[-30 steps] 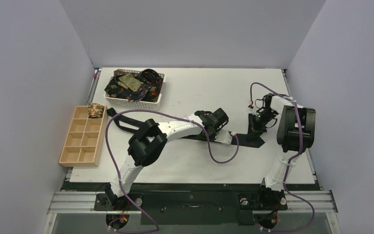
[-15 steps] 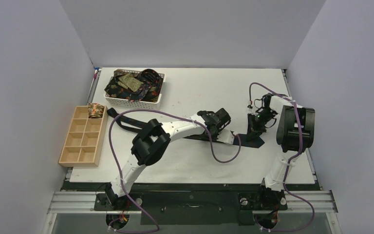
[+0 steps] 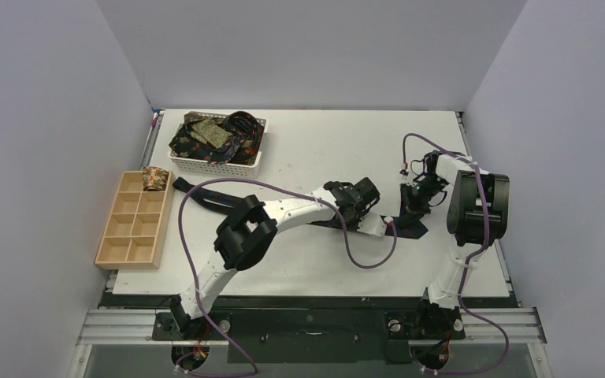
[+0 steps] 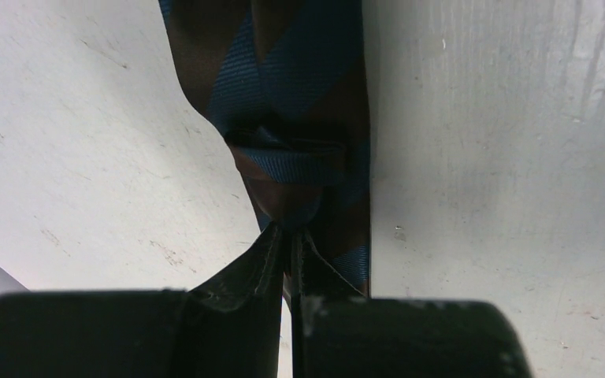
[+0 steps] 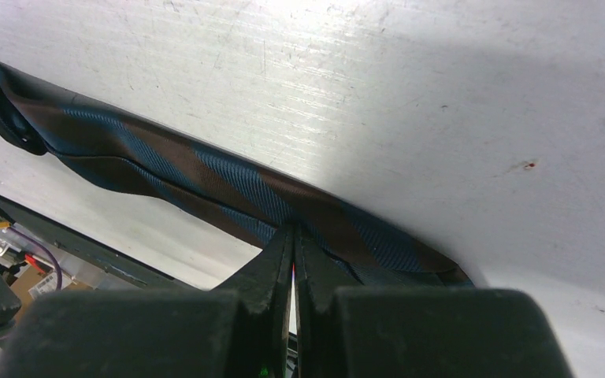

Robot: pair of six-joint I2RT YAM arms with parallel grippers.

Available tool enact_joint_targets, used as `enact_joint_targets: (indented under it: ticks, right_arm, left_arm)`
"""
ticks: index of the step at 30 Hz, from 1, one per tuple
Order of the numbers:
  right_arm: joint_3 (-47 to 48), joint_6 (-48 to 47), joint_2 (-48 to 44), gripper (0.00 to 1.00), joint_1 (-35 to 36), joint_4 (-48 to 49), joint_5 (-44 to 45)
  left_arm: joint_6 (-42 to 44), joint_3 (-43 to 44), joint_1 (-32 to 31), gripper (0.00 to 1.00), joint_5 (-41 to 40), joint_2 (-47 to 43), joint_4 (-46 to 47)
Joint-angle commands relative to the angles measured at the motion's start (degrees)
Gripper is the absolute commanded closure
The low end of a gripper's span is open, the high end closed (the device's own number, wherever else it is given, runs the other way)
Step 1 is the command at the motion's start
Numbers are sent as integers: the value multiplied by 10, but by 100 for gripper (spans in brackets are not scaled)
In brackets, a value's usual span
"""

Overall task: Roll the ties
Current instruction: Flatten out the tie at the center of the board.

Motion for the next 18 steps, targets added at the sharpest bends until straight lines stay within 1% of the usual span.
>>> enact_joint_targets:
  ticks: [1,8,11,14,16,18]
  right_arm:
    - [1,1,7,100,8,6,9]
    - [0,-6,6,100,9,3,9]
    - [4,-13,2,100,9,-6,12]
    - [22,-40,-6,100,8,-37,-2]
    - [35,-54,-21,97,7,-58,-18]
    - [49,-66,-39,90,7,-79,-44]
  left_arm:
    - [2,39,-7,100,24,4,17]
    - [-5,59,-7,100,36,17,14]
    - [-2,44,-7,100,37,9,14]
    - [3,17,-6,100,35,-6,25]
    - [3,7,-6,100,33,-8,28]
    - [-1,4,-5,100,31,-9,30]
